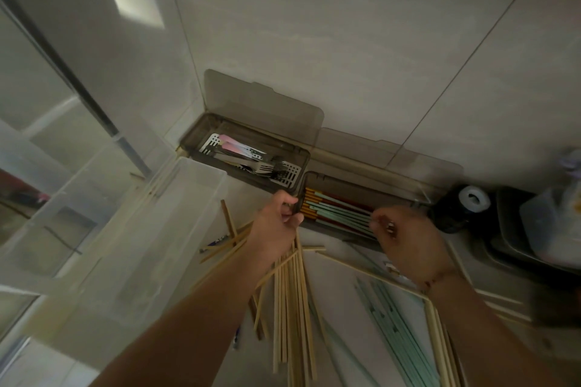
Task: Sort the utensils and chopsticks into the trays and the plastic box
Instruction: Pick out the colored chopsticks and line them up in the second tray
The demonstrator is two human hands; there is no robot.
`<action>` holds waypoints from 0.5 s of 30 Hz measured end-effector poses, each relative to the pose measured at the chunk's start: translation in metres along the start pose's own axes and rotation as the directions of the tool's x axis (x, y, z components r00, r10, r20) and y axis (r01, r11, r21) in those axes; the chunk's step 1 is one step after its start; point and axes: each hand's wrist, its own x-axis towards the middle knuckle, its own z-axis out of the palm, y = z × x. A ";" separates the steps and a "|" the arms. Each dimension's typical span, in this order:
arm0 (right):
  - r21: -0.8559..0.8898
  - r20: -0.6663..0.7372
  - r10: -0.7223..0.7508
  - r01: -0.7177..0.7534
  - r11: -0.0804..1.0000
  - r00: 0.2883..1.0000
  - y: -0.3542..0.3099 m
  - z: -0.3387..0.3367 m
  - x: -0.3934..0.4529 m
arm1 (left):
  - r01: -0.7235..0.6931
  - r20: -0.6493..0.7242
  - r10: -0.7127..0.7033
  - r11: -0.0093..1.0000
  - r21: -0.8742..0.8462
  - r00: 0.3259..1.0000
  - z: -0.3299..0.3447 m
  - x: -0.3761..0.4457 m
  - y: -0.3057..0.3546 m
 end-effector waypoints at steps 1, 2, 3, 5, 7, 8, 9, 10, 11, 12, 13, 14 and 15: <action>0.010 -0.058 -0.047 0.048 0.999 0.997 -0.010 -0.002 -0.016 | 0.004 -0.004 -0.004 1.000 -0.003 1.000 0.000 0.000 0.000; 0.011 -0.068 -0.084 0.084 0.996 0.994 -0.020 -0.002 -0.034 | 0.004 -0.007 -0.004 1.000 -0.002 1.000 0.001 0.000 0.000; -0.009 -0.040 -0.108 0.108 0.994 0.993 -0.028 0.000 -0.052 | 0.003 -0.008 -0.003 1.000 0.002 1.000 0.001 0.000 0.001; -0.099 0.130 -0.094 0.107 0.989 0.987 -0.039 0.011 -0.087 | 0.000 -0.010 0.000 1.000 0.012 1.000 0.001 -0.001 0.002; -0.201 0.389 0.082 -0.002 0.980 0.917 -0.046 0.024 -0.117 | -0.002 -0.013 0.002 1.000 0.015 1.000 0.000 -0.002 0.003; -0.222 0.463 0.144 -0.043 0.974 0.875 -0.045 0.031 -0.131 | -0.002 -0.013 0.002 1.000 0.018 1.000 0.000 -0.003 0.004; -0.237 0.501 0.186 -0.073 0.969 0.845 -0.044 0.034 -0.142 | -0.001 -0.014 0.002 1.000 0.024 1.000 0.000 -0.003 0.005; -0.254 0.517 0.216 -0.093 0.963 0.828 -0.045 0.035 -0.149 | -0.002 -0.019 0.003 1.000 0.031 1.000 0.000 -0.004 0.005; -0.283 0.526 0.244 -0.102 0.954 0.815 -0.047 0.034 -0.153 | -0.003 -0.025 0.004 0.999 0.035 1.000 0.000 -0.004 0.006; -0.309 0.530 0.259 -0.100 0.946 0.807 -0.048 0.033 -0.157 | -0.003 -0.030 0.004 0.999 0.037 1.000 0.000 -0.004 0.006; -0.315 0.532 0.262 -0.099 0.944 0.805 -0.048 0.032 -0.161 | -0.005 -0.033 0.006 0.999 0.040 0.999 0.000 -0.005 0.006; -0.308 0.534 0.262 -0.104 0.946 0.804 -0.047 0.031 -0.165 | -0.009 -0.033 0.010 0.999 0.042 0.999 0.000 -0.004 0.006; -0.308 0.537 0.260 -0.101 0.946 0.803 -0.047 0.031 -0.168 | -0.011 -0.030 0.012 0.999 0.043 0.999 0.000 -0.004 0.005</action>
